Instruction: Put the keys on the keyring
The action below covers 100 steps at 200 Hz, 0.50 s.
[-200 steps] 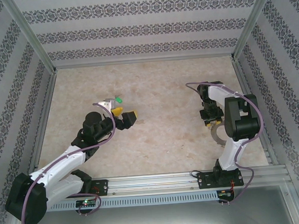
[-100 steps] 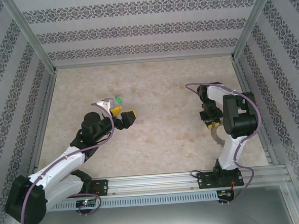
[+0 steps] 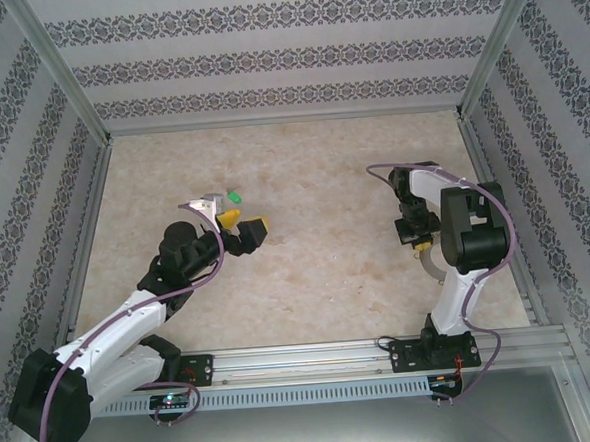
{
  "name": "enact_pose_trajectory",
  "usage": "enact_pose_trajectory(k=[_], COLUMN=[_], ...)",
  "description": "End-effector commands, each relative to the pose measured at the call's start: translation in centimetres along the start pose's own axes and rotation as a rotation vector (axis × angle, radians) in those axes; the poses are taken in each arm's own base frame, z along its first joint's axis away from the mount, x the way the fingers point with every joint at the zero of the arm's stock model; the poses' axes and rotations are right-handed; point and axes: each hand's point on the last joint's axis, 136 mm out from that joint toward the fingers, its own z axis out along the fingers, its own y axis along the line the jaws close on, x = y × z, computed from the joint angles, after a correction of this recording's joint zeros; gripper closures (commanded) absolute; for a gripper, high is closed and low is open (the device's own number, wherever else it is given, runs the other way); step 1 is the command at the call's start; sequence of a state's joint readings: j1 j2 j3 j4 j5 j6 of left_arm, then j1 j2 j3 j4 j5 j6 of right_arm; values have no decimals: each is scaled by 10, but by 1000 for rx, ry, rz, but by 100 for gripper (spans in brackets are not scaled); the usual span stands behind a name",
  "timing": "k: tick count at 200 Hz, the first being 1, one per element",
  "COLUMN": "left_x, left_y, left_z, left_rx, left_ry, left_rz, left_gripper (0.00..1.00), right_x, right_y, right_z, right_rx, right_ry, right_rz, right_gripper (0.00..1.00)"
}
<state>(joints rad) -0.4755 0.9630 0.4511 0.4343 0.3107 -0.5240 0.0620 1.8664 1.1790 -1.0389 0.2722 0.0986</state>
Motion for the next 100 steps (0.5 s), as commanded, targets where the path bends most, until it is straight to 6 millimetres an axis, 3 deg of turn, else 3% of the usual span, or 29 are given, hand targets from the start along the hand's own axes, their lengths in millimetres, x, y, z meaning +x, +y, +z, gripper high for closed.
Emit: enact_pose_trajectory(k=[1, 37, 100], left_x=[-4, -1, 14], left_y=[7, 13, 29], left_z=[-4, -2, -21], left_rx=[-33, -77, -181], left_ry=[-4, 42, 110], left_rz=[23, 40, 77], left_gripper=[0, 0, 0], right_x=[-10, -21, -54], right_y=[8, 67, 208], right_z=[-39, -82, -126], right_rx=[-41, -173, -351], right_ry=[-126, -241, -356], right_rz=[13, -45, -215], right_gripper=[100, 100, 100])
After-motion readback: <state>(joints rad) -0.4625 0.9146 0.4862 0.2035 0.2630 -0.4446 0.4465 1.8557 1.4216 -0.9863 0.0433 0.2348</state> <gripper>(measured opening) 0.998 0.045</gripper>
